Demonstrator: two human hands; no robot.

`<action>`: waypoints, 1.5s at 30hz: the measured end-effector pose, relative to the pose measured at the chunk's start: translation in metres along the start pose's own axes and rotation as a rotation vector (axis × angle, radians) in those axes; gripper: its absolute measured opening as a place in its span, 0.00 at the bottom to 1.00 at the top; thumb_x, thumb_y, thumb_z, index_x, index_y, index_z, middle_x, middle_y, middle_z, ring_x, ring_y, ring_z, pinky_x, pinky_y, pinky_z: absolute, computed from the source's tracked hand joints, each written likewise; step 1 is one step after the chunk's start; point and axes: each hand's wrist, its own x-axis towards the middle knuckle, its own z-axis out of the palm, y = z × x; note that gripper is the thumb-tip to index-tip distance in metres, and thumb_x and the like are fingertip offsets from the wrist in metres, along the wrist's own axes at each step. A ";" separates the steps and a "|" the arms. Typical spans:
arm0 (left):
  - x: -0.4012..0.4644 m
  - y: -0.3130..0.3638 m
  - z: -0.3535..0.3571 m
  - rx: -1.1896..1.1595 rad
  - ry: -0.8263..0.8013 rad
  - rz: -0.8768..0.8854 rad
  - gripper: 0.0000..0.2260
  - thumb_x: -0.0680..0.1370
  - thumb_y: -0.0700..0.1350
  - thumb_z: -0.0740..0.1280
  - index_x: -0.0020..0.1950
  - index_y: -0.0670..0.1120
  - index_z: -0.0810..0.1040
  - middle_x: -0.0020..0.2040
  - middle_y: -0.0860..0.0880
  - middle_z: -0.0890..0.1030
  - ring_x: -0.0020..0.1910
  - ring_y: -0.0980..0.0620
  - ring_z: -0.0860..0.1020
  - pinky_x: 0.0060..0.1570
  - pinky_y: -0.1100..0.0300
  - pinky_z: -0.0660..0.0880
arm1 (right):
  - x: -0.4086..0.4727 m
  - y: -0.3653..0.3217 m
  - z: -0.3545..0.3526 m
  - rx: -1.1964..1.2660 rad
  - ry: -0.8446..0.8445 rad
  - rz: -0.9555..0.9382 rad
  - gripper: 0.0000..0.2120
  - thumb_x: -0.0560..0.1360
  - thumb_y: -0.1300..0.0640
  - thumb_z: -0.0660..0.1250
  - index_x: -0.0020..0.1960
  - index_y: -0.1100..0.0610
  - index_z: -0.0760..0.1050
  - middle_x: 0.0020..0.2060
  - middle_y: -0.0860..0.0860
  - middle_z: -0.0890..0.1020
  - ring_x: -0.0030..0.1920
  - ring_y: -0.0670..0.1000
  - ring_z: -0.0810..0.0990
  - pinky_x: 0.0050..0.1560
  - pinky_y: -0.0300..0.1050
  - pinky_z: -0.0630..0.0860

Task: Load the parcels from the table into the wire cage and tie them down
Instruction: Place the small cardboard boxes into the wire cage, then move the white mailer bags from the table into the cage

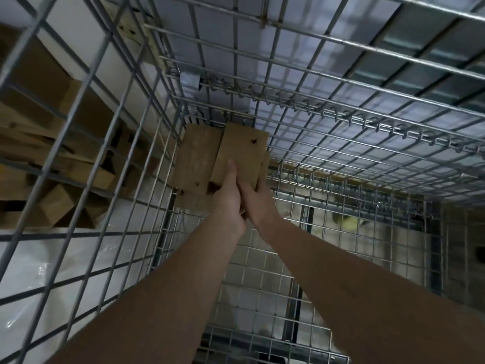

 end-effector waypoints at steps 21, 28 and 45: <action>-0.145 0.095 -0.033 1.406 -0.219 0.228 0.09 0.80 0.59 0.67 0.56 0.75 0.76 0.51 0.75 0.79 0.49 0.68 0.78 0.35 0.77 0.72 | -0.086 -0.113 -0.107 -0.981 -0.330 -0.022 0.39 0.73 0.27 0.58 0.79 0.41 0.55 0.78 0.50 0.64 0.75 0.57 0.66 0.73 0.53 0.64; -0.310 0.182 0.047 1.937 -0.087 0.382 0.32 0.63 0.84 0.53 0.52 0.65 0.77 0.50 0.56 0.79 0.46 0.58 0.78 0.43 0.62 0.71 | -0.214 -0.263 -0.158 -1.248 -0.309 -0.079 0.51 0.60 0.18 0.48 0.79 0.38 0.54 0.79 0.51 0.63 0.76 0.58 0.64 0.75 0.58 0.62; -0.916 0.281 0.288 1.941 0.152 1.339 0.40 0.70 0.78 0.55 0.75 0.55 0.68 0.75 0.50 0.71 0.71 0.47 0.71 0.69 0.48 0.68 | -0.718 -0.644 -0.390 -1.126 0.493 -0.593 0.36 0.76 0.29 0.52 0.80 0.45 0.56 0.78 0.53 0.65 0.77 0.57 0.63 0.75 0.56 0.61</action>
